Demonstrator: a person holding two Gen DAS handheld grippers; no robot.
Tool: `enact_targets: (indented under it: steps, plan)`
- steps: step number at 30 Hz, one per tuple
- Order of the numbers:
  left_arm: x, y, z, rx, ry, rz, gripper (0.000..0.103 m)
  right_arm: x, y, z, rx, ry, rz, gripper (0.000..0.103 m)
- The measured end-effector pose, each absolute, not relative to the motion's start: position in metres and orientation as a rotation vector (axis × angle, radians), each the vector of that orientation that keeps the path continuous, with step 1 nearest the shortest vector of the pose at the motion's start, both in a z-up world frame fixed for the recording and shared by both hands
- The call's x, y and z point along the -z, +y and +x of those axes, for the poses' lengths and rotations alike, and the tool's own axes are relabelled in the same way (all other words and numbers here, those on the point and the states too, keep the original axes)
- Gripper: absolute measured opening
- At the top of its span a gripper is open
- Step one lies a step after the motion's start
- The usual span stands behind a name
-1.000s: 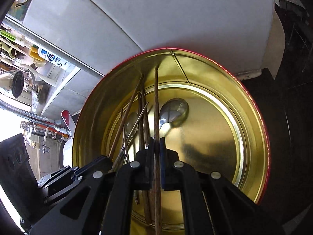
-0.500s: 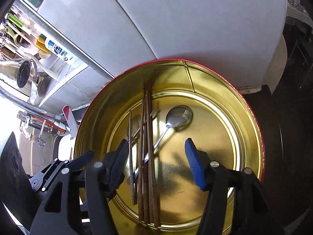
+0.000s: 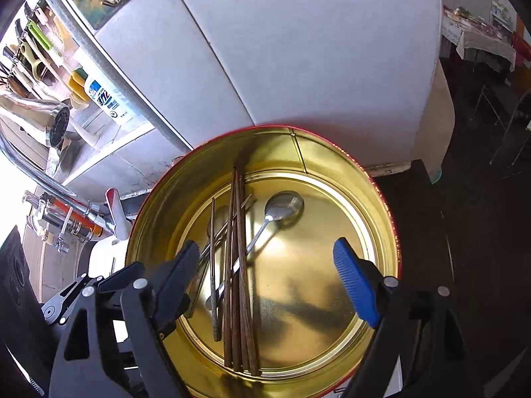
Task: Organize utensils
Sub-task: 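Move both open tools back over the two steel chopsticks on the board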
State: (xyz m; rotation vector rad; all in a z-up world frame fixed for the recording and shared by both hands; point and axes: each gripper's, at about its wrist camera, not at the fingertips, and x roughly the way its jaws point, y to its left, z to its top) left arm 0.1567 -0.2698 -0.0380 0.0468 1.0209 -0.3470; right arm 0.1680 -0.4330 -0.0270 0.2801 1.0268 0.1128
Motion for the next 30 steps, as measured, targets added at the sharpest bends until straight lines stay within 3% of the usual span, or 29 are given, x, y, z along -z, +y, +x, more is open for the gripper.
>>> enact_targets:
  steps: [4, 8, 30]
  plan:
    - [0.023, -0.256, 0.131, 0.349, 0.918, 0.036, 0.078, 0.013, -0.436, 0.143, -0.067, 0.938, 0.271, 0.092]
    - [0.018, -0.233, 0.094, 0.308, 0.829, 0.021, 0.08, 0.004, -0.431, 0.112, -0.06, 0.846, 0.258, 0.092]
    - [0.033, -0.097, -0.05, -0.105, 0.856, -0.207, 0.08, 0.006, -0.287, 0.046, -0.536, 0.896, 0.043, 0.092]
